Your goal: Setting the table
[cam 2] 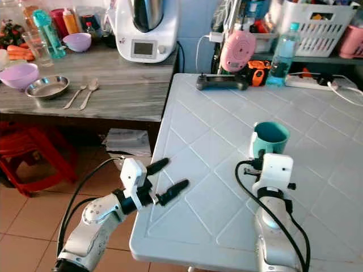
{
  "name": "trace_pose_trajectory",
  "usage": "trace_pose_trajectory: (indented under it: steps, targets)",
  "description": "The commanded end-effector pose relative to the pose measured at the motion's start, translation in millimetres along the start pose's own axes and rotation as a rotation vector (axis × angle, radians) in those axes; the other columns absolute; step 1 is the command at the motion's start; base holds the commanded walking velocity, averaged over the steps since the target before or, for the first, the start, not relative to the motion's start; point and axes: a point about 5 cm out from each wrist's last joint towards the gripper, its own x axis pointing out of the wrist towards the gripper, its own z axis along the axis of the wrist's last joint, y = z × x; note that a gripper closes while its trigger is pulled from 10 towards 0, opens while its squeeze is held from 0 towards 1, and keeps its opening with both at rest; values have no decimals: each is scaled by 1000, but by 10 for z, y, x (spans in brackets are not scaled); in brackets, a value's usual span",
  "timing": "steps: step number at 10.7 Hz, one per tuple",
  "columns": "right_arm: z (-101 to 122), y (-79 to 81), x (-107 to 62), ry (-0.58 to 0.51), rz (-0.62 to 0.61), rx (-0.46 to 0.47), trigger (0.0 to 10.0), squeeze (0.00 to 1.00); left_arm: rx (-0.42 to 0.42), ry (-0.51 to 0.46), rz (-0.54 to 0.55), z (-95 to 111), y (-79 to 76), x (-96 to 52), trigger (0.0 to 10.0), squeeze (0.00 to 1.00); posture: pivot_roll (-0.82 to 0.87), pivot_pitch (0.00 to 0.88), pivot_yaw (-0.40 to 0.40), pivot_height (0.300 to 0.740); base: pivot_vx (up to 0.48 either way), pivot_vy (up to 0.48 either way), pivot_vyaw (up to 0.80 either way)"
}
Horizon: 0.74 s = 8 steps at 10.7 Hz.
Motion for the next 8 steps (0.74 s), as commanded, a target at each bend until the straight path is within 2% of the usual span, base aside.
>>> trace_pose_trajectory:
  steps: [1,2,3,4,6,8]
  targets:
    - [29,8,14,-4,4,4,10000,0,25,-3,55,23,65,-5,10000,0,-75,0,21,740,0,0,0]
    - [95,9,17,-32,14,-13,10000,0,16,-32,141,77,156,-10,10000,0,-72,0,19,740,0,0,0]
    - [146,16,12,-54,20,-21,10000,0,7,-50,174,113,200,-14,10000,0,-70,0,18,740,0,0,0]
    - [221,28,-24,-83,22,-22,10000,0,1,-69,270,149,313,-36,10000,0,-66,0,15,740,0,0,0]
    - [315,46,-116,-125,30,-42,10000,0,-7,-92,385,176,443,-98,10000,0,-66,0,13,740,0,0,0]
    - [320,42,-145,-127,52,-71,10000,0,-36,-103,459,185,534,-129,10000,0,-63,0,14,740,0,0,0]
